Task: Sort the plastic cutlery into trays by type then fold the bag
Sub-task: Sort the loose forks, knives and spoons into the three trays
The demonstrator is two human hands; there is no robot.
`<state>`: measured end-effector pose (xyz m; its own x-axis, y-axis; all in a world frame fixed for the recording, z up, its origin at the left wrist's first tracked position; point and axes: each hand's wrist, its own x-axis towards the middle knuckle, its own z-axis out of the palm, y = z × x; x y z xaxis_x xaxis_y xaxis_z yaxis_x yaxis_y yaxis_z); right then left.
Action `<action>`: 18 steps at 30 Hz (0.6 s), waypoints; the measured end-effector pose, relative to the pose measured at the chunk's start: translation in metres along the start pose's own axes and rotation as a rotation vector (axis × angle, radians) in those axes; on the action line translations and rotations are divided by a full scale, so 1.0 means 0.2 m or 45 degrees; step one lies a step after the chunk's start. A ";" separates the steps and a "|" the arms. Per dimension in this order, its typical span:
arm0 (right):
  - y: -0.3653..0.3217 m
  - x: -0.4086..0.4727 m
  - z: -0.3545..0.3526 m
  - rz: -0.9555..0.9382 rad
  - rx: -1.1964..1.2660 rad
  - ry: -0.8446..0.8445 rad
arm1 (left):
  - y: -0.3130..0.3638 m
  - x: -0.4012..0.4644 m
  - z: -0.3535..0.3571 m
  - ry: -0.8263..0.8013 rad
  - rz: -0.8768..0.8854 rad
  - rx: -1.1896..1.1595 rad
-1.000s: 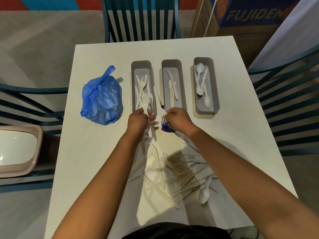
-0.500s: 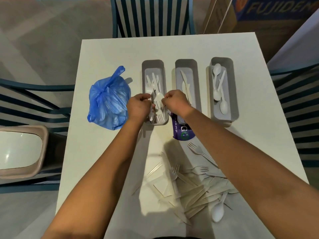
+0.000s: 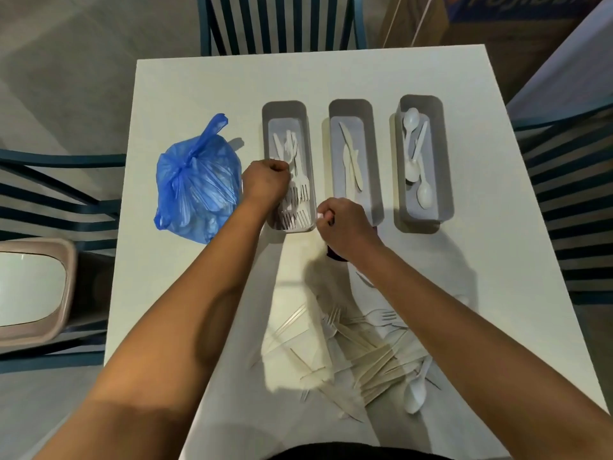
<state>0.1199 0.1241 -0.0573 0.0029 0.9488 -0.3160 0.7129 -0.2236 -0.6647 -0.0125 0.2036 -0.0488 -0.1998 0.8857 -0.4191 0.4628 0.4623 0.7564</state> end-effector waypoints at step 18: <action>0.55 -0.43 -0.10 0.171 -0.394 0.083 | -0.31 -0.59 0.15 -0.242 -0.014 0.272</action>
<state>0.2118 0.0219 -0.0886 0.1490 0.9298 -0.3364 0.8819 -0.2789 -0.3802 0.0090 0.0693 -0.0605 -0.0492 0.8474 -0.5286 0.6370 0.4343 0.6369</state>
